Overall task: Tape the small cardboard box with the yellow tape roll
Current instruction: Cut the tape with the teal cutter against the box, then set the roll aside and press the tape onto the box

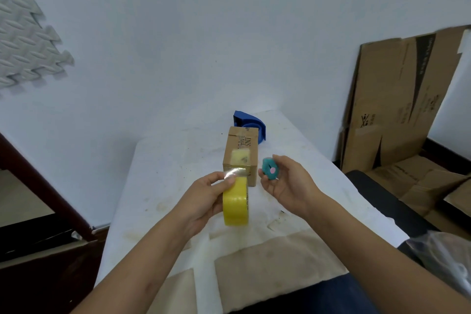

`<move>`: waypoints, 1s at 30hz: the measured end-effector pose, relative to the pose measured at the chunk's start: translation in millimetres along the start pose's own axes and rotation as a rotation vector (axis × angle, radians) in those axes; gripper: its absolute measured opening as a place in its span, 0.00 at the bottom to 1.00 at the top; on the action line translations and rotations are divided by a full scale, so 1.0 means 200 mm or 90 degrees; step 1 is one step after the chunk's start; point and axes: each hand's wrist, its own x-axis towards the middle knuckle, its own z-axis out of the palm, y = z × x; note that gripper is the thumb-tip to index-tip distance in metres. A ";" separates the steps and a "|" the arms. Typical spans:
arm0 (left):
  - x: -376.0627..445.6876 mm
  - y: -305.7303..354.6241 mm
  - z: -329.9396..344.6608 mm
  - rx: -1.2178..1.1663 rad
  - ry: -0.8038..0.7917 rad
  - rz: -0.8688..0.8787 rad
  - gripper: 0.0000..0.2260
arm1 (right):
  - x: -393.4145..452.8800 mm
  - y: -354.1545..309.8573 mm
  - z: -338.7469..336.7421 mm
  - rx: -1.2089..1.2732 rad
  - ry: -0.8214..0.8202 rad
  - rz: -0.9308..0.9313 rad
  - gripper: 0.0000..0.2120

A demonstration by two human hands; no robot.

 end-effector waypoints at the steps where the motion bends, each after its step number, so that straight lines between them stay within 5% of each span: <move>1: 0.00 -0.01 0.03 -0.018 0.008 -0.003 0.11 | -0.02 0.00 -0.01 -0.056 0.013 -0.008 0.10; 3: 0.01 -0.03 0.08 -0.047 0.014 -0.007 0.09 | -0.05 0.00 -0.02 -0.226 0.027 -0.050 0.14; 7: 0.03 -0.07 0.18 -0.066 0.005 -0.001 0.06 | -0.11 0.03 -0.06 -0.488 0.014 -0.113 0.07; 23: 0.15 -0.07 0.48 -0.027 -0.059 0.012 0.08 | -0.11 -0.12 -0.25 -0.670 0.162 -0.289 0.02; 30: 0.16 -0.04 0.39 0.039 -0.025 0.055 0.13 | 0.00 -0.25 -0.33 -1.150 0.289 -0.421 0.05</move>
